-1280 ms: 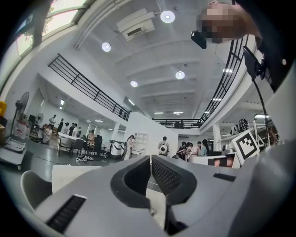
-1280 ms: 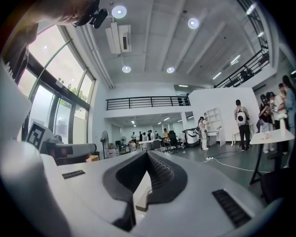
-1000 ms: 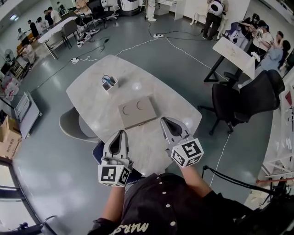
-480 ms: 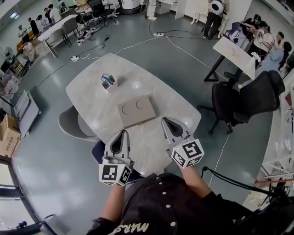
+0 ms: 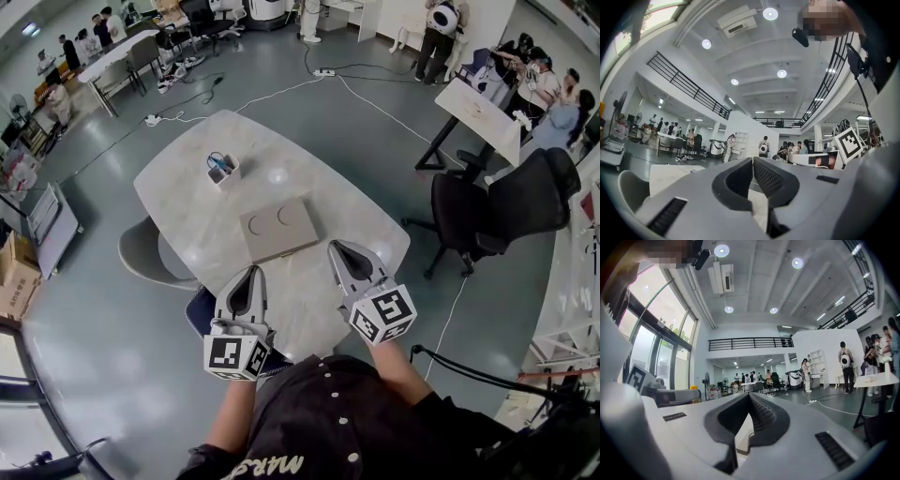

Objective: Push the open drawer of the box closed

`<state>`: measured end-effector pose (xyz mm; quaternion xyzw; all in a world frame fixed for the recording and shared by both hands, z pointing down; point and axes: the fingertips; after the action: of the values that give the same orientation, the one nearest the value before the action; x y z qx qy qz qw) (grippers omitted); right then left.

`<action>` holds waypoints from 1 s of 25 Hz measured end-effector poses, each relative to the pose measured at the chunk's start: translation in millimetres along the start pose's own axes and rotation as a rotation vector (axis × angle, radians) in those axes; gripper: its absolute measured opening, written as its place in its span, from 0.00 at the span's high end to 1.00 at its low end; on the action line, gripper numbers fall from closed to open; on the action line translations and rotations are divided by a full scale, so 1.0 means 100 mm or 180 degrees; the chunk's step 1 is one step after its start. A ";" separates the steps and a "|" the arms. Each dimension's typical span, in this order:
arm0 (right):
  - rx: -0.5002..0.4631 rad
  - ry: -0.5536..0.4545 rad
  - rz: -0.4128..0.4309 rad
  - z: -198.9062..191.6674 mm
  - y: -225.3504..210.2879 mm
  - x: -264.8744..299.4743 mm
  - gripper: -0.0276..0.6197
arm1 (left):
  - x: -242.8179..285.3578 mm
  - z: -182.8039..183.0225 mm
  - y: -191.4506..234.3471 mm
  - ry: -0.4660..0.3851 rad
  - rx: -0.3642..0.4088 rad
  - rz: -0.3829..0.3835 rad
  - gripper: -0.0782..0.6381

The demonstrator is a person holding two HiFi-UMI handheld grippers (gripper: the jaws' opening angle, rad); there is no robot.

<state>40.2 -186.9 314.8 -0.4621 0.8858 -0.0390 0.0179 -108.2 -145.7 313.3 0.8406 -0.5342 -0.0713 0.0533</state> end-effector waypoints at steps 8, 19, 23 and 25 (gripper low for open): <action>0.0010 0.0000 0.0038 0.01 0.05 0.03 0.96 | 0.02 0.00 0.01 0.0001 -0.0018 -0.0019 0.87; 0.0040 -0.0001 -0.0028 -0.02 0.02 0.03 0.96 | 0.00 -0.01 0.06 0.0015 -0.0021 -0.0021 0.87; 0.0040 0.0013 -0.0039 -0.02 0.02 0.03 0.96 | 0.01 -0.02 0.06 0.0015 -0.0028 -0.0034 0.87; 0.0045 0.0015 -0.0046 -0.01 0.01 0.03 0.96 | 0.02 -0.02 0.05 0.0013 -0.0043 -0.0043 0.87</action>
<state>37.6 -188.3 316.1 -0.4683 0.8822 -0.0464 0.0188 -111.6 -149.6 315.9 0.8440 -0.5280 -0.0736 0.0595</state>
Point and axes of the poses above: the fingertips, and each gripper's own axes: x forward along the fingers, y to its left, z out of its top, and after that the axes turned 3 degrees about -z, right-handed
